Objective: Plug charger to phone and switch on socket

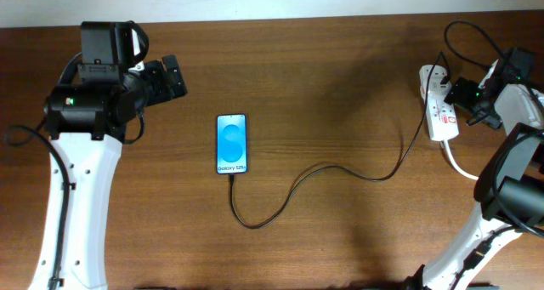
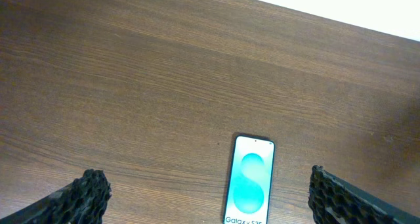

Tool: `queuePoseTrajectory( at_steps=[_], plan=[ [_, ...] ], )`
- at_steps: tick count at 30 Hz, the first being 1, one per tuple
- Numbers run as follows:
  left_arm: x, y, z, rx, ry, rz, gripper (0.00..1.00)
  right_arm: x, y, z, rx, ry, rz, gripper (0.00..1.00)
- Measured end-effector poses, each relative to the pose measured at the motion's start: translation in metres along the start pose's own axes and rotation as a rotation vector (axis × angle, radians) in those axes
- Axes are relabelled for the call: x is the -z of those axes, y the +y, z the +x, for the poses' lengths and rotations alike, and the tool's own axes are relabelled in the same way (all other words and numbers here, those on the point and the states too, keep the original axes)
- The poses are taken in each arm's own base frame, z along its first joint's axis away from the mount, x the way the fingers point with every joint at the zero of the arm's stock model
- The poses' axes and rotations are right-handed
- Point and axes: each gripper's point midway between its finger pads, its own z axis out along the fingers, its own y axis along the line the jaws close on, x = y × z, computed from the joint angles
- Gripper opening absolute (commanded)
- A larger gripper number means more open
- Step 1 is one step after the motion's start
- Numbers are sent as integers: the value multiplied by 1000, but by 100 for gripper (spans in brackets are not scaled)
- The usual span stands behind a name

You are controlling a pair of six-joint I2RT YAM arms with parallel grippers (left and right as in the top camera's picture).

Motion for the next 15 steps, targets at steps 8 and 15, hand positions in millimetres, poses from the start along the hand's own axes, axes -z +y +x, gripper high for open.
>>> queuePoseTrajectory(
  at_steps=[8,15],
  plan=[
    [0,0,0,0,0,0,100,1,1,4,-2,18,-5,97],
    [0,0,0,0,0,0,99,5,31,29,48,115,-109,96]
  ],
)
